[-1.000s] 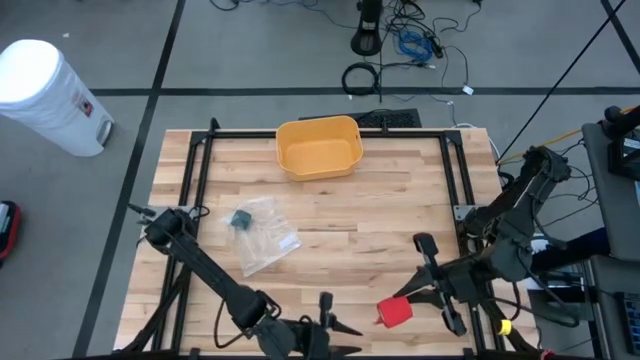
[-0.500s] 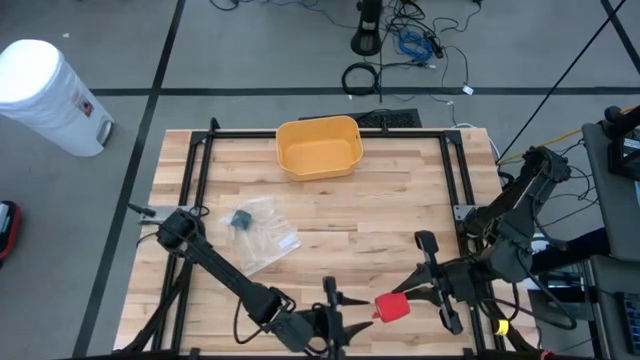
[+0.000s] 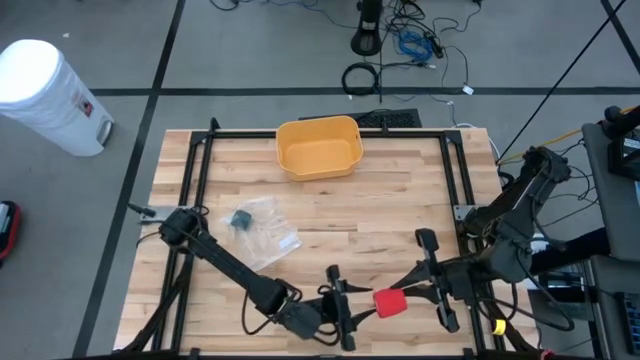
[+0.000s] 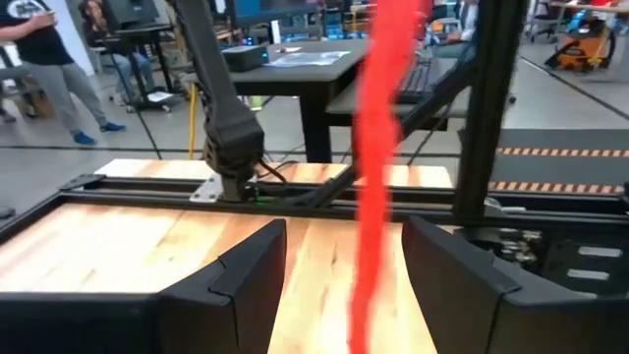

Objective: Roll bandage
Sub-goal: Roll the red bandage

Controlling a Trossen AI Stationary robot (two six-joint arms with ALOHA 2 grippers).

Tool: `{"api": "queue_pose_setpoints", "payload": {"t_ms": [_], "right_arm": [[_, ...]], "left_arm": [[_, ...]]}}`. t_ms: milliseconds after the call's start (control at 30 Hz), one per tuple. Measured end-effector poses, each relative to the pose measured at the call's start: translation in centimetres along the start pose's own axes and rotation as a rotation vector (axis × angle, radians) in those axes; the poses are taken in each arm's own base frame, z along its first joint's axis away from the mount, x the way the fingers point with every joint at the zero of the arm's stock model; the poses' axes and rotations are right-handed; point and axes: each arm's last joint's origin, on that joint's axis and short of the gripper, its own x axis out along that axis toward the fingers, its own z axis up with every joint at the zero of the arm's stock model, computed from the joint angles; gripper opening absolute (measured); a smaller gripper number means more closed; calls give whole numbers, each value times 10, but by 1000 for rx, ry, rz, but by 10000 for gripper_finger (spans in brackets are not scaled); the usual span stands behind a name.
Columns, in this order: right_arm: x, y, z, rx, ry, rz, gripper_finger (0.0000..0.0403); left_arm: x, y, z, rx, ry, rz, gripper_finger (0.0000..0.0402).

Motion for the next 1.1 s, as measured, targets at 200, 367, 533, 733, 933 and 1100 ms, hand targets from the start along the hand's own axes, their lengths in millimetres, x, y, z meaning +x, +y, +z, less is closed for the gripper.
{"api": "queue_pose_setpoints", "payload": {"t_ms": [200, 367, 533, 733, 933, 1100], "right_arm": [[2, 2, -2, -6, 8, 2, 15], [2, 2, -1, 1, -2, 0, 15], [2, 2, 0, 3, -5, -1, 15], [2, 1, 1, 11, -16, -4, 15], [2, 1, 1, 11, -16, -4, 15], [2, 1, 1, 27, -16, -3, 15]], "left_arm": [[6, 5, 2, -17, -11, -60, 211], [9, 8, 3, 23, -17, -63, 191], [8, 8, 4, 78, -23, -58, 105], [9, 10, 3, 176, -17, 16, 10], [5, 15, 3, 388, 29, 280, 9], [-2, 16, 8, 576, 93, 427, 4]]}}
